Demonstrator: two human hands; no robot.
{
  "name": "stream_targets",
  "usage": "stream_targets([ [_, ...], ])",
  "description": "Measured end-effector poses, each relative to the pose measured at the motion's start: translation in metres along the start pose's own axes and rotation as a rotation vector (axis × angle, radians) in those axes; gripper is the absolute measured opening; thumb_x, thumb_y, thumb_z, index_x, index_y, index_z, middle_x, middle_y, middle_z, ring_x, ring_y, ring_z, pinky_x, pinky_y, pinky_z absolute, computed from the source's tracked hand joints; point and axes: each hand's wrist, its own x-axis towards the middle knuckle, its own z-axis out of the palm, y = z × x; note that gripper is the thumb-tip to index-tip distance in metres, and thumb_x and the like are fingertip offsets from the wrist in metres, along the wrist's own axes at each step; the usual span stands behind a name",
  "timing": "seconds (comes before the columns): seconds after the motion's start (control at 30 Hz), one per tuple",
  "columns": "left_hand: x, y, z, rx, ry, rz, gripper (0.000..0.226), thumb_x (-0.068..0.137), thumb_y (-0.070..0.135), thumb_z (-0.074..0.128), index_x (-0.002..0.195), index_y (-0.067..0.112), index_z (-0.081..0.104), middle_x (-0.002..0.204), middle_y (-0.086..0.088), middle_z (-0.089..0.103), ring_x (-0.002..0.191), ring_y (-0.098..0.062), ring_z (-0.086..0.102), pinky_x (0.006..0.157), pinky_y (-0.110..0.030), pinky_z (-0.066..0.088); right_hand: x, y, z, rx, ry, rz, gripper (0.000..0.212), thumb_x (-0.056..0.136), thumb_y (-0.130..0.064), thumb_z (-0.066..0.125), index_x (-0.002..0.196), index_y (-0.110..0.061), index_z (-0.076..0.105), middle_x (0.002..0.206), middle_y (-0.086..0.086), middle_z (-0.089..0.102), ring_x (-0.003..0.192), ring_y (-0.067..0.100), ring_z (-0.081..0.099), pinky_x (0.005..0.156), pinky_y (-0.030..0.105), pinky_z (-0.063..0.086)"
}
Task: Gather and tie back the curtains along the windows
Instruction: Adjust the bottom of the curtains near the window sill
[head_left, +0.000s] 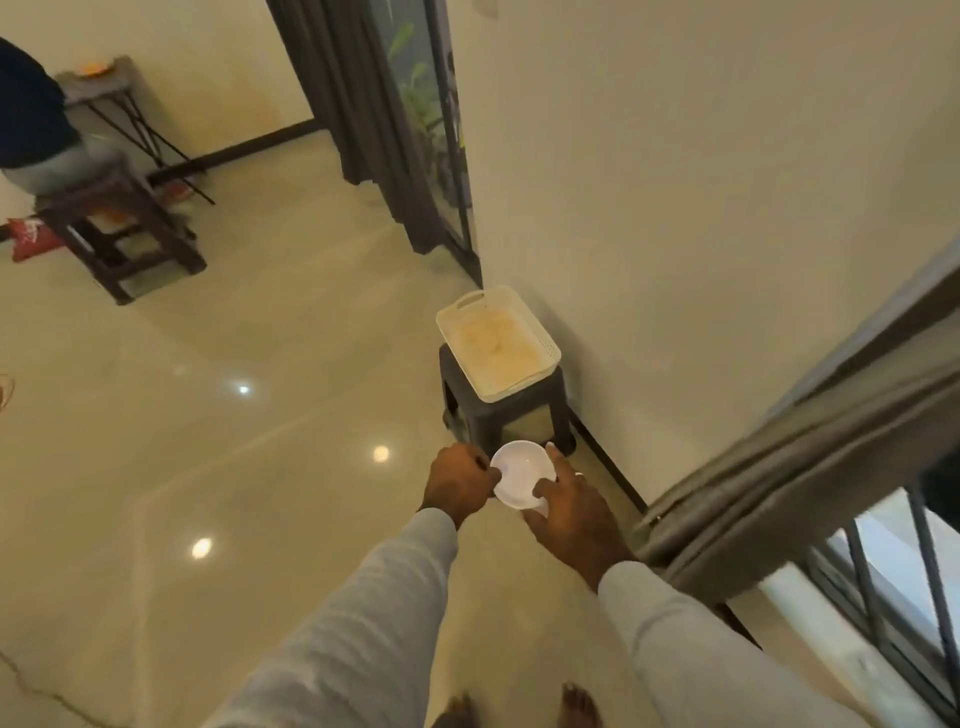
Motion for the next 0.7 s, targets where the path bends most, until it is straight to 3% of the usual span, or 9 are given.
stream_targets([
  [0.1, 0.050, 0.021, -0.022, 0.051, -0.027, 0.043, 0.008, 0.085, 0.025, 0.077, 0.081, 0.019, 0.076, 0.079, -0.004, 0.075, 0.074, -0.024, 0.073, 0.072, -0.035, 0.062, 0.059, 0.001, -0.005, -0.074, -0.003, -0.019, 0.081, 0.087, -0.063, 0.072, 0.153, -0.029, 0.040, 0.153, -0.001, 0.050, 0.123, 0.025, 0.063, 0.101, 0.035, 0.055],
  [0.23, 0.145, 0.034, -0.038, 0.114, -0.078, 0.096, 0.008, 0.083, 0.026, 0.076, 0.081, 0.018, 0.077, 0.081, -0.003, 0.076, 0.077, -0.024, 0.071, 0.074, -0.036, 0.063, 0.156, 0.005, 0.005, -0.144, -0.046, 0.011, 0.113, 0.075, -0.066, 0.077, 0.163, -0.023, 0.019, 0.155, 0.007, 0.044, 0.129, 0.030, 0.058, 0.105, 0.044, 0.056],
  [0.4, 0.262, 0.042, -0.043, 0.137, -0.156, 0.204, 0.012, 0.088, 0.025, 0.072, 0.091, 0.016, 0.078, 0.090, -0.004, 0.074, 0.081, -0.025, 0.068, 0.078, -0.035, 0.061, 0.261, 0.012, 0.027, -0.186, -0.061, 0.092, 0.114, 0.074, -0.068, 0.076, 0.163, -0.023, 0.021, 0.159, 0.003, 0.041, 0.125, 0.030, 0.058, 0.101, 0.042, 0.056],
  [0.53, 0.362, 0.033, -0.031, 0.112, -0.219, 0.214, 0.020, 0.098, 0.021, 0.062, 0.105, 0.015, 0.080, 0.105, -0.009, 0.078, 0.098, -0.032, 0.071, 0.090, -0.043, 0.061, 0.346, 0.025, 0.059, -0.194, -0.086, 0.206, 0.110, 0.071, -0.072, 0.073, 0.158, -0.022, 0.029, 0.150, 0.002, 0.045, 0.120, 0.029, 0.061, 0.096, 0.041, 0.056],
  [0.7, 0.446, 0.006, -0.011, 0.205, -0.221, 0.210, 0.031, 0.107, 0.021, 0.053, 0.132, 0.018, 0.071, 0.133, -0.010, 0.071, 0.119, -0.035, 0.066, 0.106, -0.044, 0.056, 0.422, 0.044, 0.104, -0.244, -0.130, 0.367, 0.112, 0.068, -0.076, 0.072, 0.155, -0.021, 0.031, 0.151, 0.003, 0.046, 0.132, 0.030, 0.054, 0.107, 0.049, 0.045],
])
